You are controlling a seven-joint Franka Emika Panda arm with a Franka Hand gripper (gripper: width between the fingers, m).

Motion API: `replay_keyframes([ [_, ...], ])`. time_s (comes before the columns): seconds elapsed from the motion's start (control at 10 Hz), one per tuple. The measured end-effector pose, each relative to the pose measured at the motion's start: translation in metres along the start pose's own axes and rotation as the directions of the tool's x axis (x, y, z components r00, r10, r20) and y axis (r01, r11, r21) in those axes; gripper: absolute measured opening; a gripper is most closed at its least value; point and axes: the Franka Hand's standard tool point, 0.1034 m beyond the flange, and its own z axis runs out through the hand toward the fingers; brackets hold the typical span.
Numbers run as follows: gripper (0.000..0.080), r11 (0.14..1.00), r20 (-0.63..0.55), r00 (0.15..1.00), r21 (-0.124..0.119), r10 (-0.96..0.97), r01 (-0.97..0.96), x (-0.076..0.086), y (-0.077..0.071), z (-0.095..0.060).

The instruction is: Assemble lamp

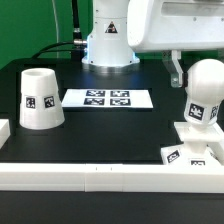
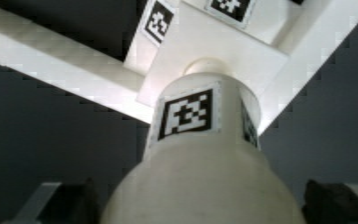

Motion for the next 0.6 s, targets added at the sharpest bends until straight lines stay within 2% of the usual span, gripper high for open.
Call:
replay_keyframes([
  [0.2, 0.0571, 1.000, -0.028, 1.000, -0.008, 0.003, -0.004, -0.0001, 0.0002, 0.0003],
  [0.6, 0.0571, 1.000, -0.030, 1.000, -0.008, 0.004, -0.004, -0.0003, 0.0003, 0.0003],
])
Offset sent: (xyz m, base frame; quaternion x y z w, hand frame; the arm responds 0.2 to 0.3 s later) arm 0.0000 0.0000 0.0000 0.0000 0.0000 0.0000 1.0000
